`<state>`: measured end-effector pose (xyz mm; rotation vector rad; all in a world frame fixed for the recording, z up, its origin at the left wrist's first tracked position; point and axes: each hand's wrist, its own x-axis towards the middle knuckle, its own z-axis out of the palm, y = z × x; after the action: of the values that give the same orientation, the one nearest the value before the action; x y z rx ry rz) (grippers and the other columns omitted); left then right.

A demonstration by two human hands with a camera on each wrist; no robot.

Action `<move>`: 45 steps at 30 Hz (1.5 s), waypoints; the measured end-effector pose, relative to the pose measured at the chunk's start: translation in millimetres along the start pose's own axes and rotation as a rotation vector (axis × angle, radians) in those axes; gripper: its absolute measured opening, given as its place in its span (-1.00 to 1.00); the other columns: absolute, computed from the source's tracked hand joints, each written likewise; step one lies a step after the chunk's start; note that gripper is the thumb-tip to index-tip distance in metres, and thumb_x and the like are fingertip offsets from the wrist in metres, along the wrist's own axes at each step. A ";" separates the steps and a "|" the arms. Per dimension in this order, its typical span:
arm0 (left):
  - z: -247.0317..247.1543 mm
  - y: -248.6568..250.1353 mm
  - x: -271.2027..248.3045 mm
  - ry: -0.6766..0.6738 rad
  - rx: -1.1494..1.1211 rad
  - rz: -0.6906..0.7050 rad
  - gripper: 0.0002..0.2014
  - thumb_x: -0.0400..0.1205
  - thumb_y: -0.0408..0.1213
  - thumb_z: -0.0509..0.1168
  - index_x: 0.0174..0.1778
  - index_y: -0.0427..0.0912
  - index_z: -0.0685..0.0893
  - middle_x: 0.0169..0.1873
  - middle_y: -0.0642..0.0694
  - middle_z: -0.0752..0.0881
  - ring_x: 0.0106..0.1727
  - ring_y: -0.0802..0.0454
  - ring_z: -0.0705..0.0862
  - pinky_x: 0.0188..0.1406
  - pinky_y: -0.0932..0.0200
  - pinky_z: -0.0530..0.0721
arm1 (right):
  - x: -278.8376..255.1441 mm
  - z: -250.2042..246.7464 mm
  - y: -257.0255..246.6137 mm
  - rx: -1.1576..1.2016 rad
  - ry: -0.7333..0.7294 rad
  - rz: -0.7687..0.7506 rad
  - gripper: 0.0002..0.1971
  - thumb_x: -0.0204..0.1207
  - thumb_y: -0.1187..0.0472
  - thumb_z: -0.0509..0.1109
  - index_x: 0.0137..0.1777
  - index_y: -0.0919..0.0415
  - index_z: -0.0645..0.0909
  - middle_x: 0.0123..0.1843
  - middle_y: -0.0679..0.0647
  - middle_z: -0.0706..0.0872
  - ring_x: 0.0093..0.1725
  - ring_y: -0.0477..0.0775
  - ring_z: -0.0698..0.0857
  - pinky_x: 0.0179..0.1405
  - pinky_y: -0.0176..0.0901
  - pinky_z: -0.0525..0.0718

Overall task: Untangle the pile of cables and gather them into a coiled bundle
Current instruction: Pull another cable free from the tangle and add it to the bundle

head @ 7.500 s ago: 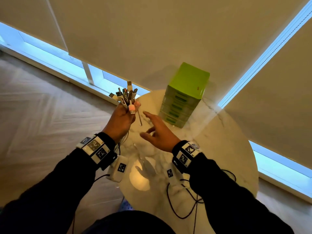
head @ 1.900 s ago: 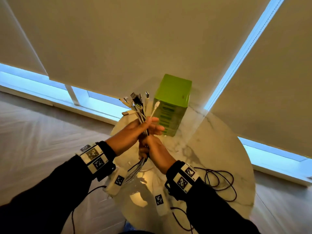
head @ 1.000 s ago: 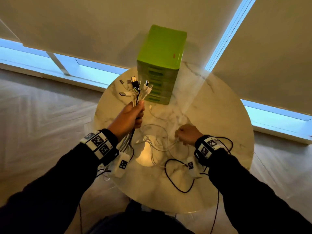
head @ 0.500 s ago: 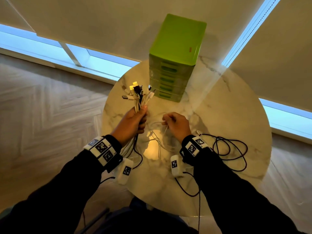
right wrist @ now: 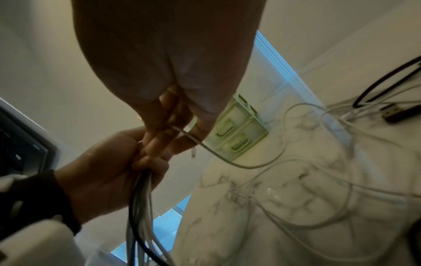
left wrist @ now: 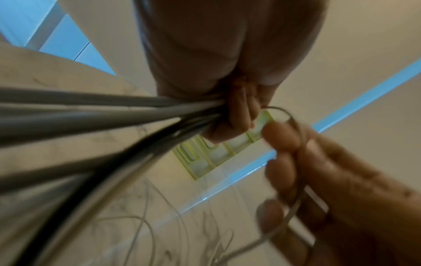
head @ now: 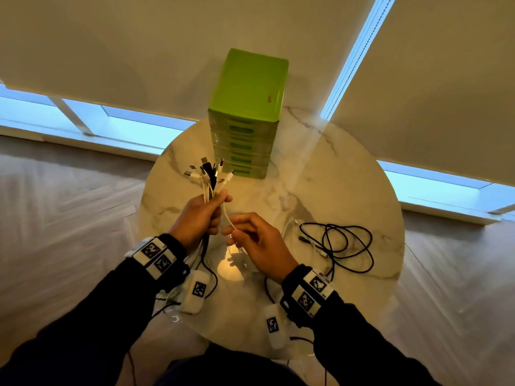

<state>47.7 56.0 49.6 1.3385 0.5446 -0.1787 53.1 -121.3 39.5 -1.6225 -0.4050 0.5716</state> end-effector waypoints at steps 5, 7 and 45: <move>-1.4 2.0 -8.6 -0.056 -0.012 0.017 -0.79 0.74 -0.17 0.31 0.06 -0.23 0.76 -0.50 0.02 0.24 -0.50 0.10 0.20 -0.56 0.23 0.16 | -0.7 -10.8 5.0 -0.060 0.036 0.145 -0.80 0.67 0.24 0.35 0.25 0.05 0.58 0.25 0.02 0.74 0.14 0.03 0.75 0.12 -0.04 0.72; -0.9 3.2 -15.3 -0.108 0.005 0.021 -0.79 0.72 -0.18 0.34 0.06 -0.24 0.79 -0.49 -0.02 0.22 -0.49 0.09 0.20 -0.55 0.20 0.14 | 9.9 -11.9 -2.5 0.015 0.102 0.188 -0.77 0.70 0.20 0.26 0.30 0.08 0.60 0.26 0.06 0.75 0.23 0.04 0.73 0.26 -0.01 0.67; 8.2 -7.4 -28.5 0.045 -0.207 0.223 -0.83 0.76 -0.11 0.29 -0.07 -0.08 0.50 -0.45 0.01 0.23 -0.48 0.10 0.19 -0.54 0.23 0.20 | -5.9 13.0 -25.8 -0.508 0.086 -0.044 -0.77 0.80 0.02 0.15 -0.02 0.12 0.49 -0.33 0.10 0.65 -0.39 -0.02 0.56 -0.32 -0.04 0.53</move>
<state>22.2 41.3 57.6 1.1924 0.4355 0.0889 42.4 -110.7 64.9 -2.1090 -0.5501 0.3795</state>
